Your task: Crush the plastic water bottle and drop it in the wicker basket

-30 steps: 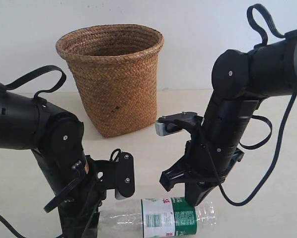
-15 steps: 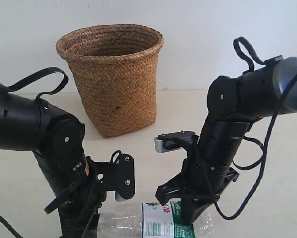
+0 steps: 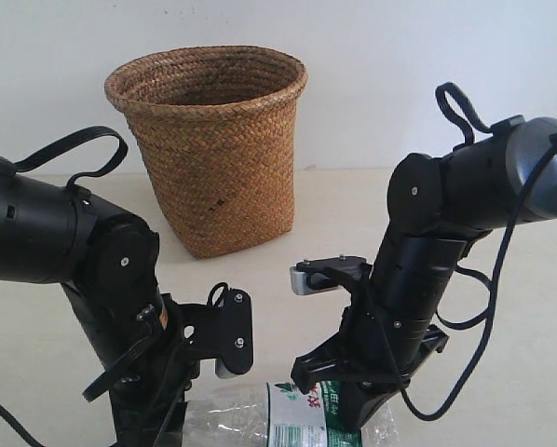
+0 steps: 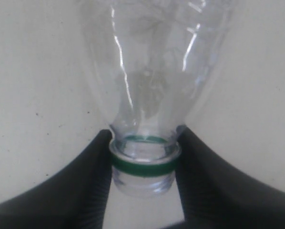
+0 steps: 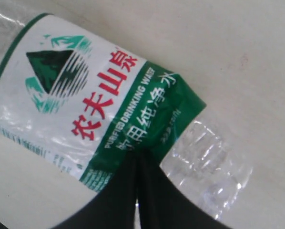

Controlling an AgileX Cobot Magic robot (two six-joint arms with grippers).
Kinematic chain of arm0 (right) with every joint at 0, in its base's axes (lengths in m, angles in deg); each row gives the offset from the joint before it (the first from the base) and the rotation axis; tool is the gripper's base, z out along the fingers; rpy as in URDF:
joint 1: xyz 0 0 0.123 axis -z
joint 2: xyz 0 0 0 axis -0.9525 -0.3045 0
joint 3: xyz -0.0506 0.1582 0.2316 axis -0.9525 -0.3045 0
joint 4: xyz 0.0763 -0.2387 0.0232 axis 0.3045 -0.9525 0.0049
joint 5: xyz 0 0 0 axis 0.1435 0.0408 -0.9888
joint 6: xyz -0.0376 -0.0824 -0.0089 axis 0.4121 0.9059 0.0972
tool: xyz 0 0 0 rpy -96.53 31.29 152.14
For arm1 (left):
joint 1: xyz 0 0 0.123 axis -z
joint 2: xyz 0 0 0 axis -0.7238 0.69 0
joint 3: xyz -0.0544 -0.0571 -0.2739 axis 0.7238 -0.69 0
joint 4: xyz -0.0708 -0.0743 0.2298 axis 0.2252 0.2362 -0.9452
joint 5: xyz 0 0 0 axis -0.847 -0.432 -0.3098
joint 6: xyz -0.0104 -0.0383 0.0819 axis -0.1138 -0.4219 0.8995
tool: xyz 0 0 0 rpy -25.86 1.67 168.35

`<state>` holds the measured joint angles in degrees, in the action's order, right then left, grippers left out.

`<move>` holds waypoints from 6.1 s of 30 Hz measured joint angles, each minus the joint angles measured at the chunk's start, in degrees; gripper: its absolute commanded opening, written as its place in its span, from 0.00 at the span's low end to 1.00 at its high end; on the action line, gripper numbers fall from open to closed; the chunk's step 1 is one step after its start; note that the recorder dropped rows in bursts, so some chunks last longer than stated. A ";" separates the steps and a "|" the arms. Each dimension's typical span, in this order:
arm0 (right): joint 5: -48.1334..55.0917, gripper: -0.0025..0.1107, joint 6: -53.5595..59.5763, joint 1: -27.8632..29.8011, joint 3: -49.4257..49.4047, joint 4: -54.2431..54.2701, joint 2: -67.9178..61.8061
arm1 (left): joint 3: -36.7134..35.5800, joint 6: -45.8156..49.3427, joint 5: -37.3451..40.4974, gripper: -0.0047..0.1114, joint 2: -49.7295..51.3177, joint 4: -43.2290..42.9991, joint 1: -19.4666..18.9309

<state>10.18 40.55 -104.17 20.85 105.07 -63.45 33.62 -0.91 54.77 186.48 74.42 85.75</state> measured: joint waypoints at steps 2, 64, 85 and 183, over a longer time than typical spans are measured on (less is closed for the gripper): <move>-0.09 0.02 0.00 0.00 0.00 0.00 0.00 | 0.00 0.00 0.00 0.07 0.00 0.00 0.00; -3.45 0.02 -5.34 -7.04 4.27 -10.42 -0.83 | 0.00 -0.88 -0.19 0.07 0.14 0.37 0.00; -2.45 0.02 -3.31 -6.86 1.56 -12.43 13.37 | 0.00 -0.98 0.11 0.07 0.13 0.26 0.00; 0.08 0.02 -23.98 -6.86 -32.66 -27.84 103.23 | 47.55 -44.71 5.48 0.49 -12.28 -28.17 -8.33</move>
<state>10.25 16.57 -111.03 -11.82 77.24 39.78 81.17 -45.62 60.26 174.20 46.24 77.41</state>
